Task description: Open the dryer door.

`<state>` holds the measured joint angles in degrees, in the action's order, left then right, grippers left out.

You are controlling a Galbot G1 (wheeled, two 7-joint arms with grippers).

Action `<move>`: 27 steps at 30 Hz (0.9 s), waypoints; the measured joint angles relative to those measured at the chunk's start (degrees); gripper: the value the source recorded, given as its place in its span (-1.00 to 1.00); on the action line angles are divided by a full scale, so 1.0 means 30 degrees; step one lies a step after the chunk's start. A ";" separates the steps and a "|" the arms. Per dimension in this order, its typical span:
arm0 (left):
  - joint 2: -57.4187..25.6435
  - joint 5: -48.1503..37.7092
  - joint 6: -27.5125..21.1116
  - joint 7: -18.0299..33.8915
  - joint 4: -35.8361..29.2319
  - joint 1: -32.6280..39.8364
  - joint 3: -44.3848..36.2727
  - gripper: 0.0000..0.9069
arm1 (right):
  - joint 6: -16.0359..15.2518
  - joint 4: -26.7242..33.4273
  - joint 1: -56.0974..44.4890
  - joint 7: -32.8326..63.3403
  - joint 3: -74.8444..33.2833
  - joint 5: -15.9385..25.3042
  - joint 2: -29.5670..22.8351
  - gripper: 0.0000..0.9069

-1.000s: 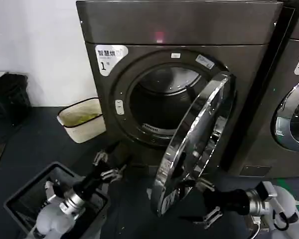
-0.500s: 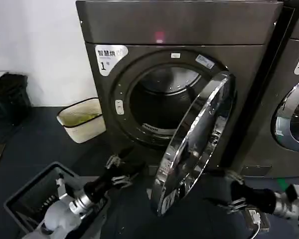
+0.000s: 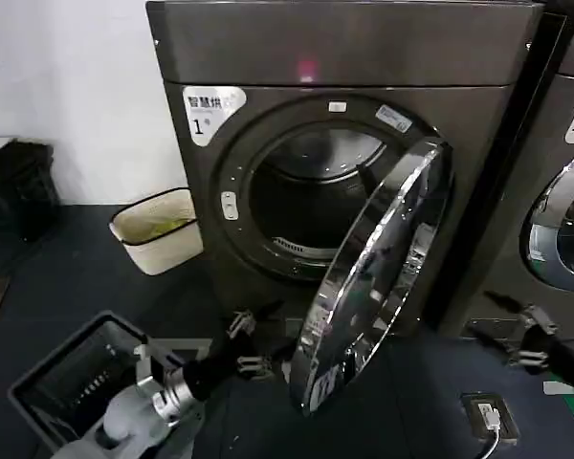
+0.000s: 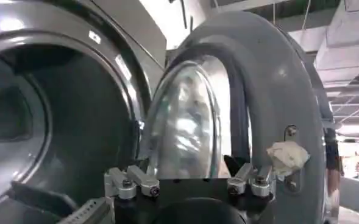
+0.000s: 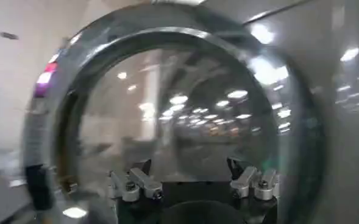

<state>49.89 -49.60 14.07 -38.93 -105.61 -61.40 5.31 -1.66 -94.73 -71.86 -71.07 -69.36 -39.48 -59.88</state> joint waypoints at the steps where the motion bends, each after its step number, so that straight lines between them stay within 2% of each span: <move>1: -0.0066 0.0026 0.0000 -0.0020 0.0081 0.0134 -0.0217 1.00 | 0.0045 -0.0038 -0.0070 0.0181 -0.0365 -0.0038 -0.0048 1.00; 21: 0.0214 0.0418 0.0146 -0.0111 0.0865 0.2913 -0.4787 1.00 | 0.0049 -0.0292 -0.1950 0.2392 -0.6688 -0.0186 -0.0406 1.00; 27: 0.0585 0.0311 0.0169 -0.0032 0.1284 0.4232 -0.6276 1.00 | 0.0052 0.0056 -0.2374 0.3252 -0.8114 0.0859 -0.0292 1.00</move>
<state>51.65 -48.67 14.58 -39.03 -101.76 -48.71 -13.52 -1.51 -94.56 -78.98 -61.32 -93.70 -36.90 -60.75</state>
